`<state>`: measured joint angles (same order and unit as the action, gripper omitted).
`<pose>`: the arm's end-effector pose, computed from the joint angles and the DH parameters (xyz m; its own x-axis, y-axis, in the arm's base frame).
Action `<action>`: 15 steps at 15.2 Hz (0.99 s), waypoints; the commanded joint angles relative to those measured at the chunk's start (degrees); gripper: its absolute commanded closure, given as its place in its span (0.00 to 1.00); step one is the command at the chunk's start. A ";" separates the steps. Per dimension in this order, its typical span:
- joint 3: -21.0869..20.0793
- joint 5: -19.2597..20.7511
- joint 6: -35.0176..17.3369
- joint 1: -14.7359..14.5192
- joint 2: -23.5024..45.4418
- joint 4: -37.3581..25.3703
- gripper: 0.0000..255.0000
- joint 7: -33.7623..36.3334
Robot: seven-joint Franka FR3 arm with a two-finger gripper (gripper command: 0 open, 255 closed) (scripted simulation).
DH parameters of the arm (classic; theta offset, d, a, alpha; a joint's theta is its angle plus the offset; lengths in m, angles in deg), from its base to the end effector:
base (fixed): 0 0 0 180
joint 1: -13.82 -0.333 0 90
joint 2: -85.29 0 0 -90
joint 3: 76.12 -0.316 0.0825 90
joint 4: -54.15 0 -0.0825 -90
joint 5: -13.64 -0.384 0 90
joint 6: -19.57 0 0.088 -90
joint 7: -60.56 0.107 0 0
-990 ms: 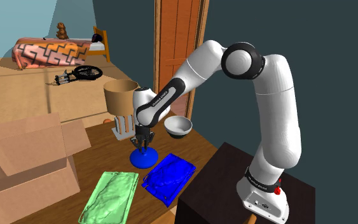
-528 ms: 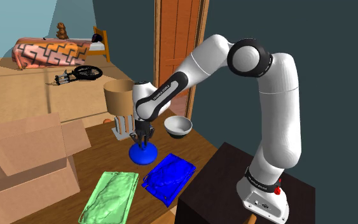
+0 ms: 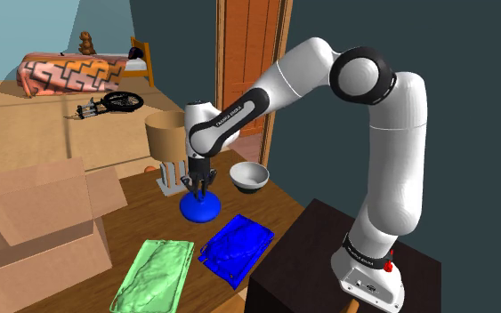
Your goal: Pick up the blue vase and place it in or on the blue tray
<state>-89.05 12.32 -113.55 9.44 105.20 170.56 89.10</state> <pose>0.5665 0.1735 0.2746 0.9720 -0.2183 -0.0870 -0.2236 -0.9730 -0.0576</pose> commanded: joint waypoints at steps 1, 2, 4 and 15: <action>-0.07 -0.19 1.28 0.15 -0.87 -0.41 1.00 -0.14; -0.12 -0.30 1.92 0.20 -1.37 -0.56 1.00 -0.17; -0.22 -0.51 3.22 0.29 -2.35 -0.91 1.00 -0.22; -1.86 -5.73 4.25 0.71 -20.17 15.49 1.00 -1.85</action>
<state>-90.76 7.35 -109.54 10.17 87.44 183.95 87.54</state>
